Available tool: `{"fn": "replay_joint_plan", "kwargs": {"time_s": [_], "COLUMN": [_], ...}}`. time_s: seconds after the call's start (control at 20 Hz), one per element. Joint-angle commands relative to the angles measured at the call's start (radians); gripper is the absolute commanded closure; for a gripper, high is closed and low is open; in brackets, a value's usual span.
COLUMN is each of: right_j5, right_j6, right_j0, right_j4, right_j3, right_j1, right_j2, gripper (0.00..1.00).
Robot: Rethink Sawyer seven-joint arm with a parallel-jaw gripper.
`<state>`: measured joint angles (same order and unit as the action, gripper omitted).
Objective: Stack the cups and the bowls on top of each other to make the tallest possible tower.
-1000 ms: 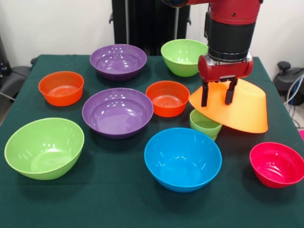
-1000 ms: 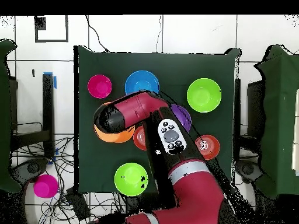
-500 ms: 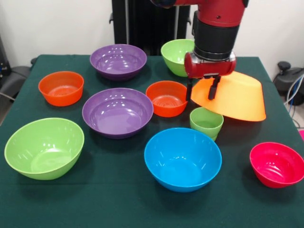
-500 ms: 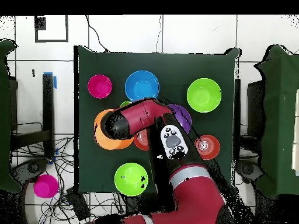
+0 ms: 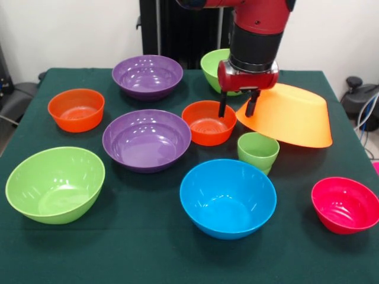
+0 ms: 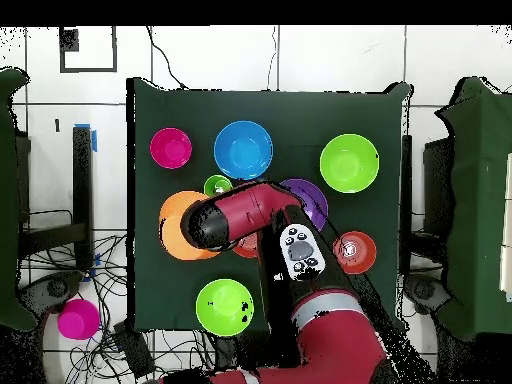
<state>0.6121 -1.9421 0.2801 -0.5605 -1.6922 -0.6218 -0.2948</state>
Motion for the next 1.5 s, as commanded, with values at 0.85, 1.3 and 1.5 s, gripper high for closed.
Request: {"fn": "replay_joint_plan", "kwargs": {"time_s": [0.85, 1.3, 1.5], "right_j5": [-0.067, -0.068, -0.064], "right_j6": [-0.149, -0.144, -0.176], "right_j0": [-0.088, -0.112, -0.141], "right_j4": [0.066, 0.101, 0.127], "right_j3": [-0.104, -0.114, -0.12], "right_j1": [-0.007, -0.022, -0.029], "right_j2": [0.079, 0.096, 0.116], "gripper": [0.0, 0.0, 0.0]}}
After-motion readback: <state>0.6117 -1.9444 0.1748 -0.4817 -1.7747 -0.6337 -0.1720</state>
